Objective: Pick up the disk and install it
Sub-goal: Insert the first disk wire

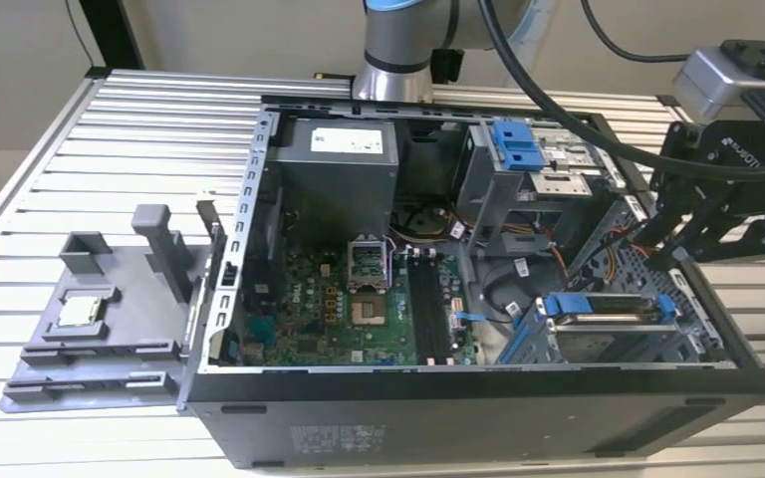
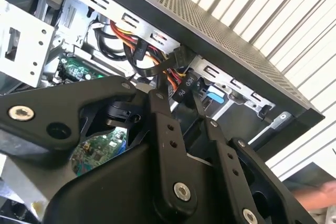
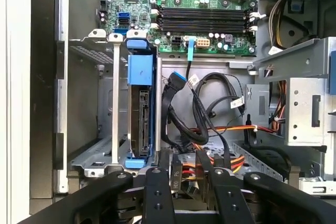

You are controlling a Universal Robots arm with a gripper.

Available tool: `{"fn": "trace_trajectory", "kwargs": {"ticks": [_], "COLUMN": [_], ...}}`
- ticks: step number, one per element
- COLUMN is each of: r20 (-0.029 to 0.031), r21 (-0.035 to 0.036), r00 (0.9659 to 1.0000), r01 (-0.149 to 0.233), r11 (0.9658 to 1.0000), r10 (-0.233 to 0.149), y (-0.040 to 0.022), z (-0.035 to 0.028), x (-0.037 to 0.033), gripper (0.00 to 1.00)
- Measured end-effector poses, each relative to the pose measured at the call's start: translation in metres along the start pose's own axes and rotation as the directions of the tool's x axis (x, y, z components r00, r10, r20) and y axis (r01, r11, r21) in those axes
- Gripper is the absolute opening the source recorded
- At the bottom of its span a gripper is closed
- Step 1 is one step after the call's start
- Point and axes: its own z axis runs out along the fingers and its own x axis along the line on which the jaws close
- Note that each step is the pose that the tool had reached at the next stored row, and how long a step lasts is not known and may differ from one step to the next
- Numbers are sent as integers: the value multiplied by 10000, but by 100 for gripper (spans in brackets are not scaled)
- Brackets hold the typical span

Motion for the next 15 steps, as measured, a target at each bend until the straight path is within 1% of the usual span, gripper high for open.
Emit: {"fn": "trace_trajectory", "kwargs": {"ticks": [6, 15], "r20": [-50, -75], "r21": [-2, -2], "r00": [10000, 10000], "r01": [-4, -11], "r11": [10000, 10000], "r10": [4, 11], "y": [0, 1], "z": [-7, -16], "x": [-3, -25], "gripper": [100, 100]}}
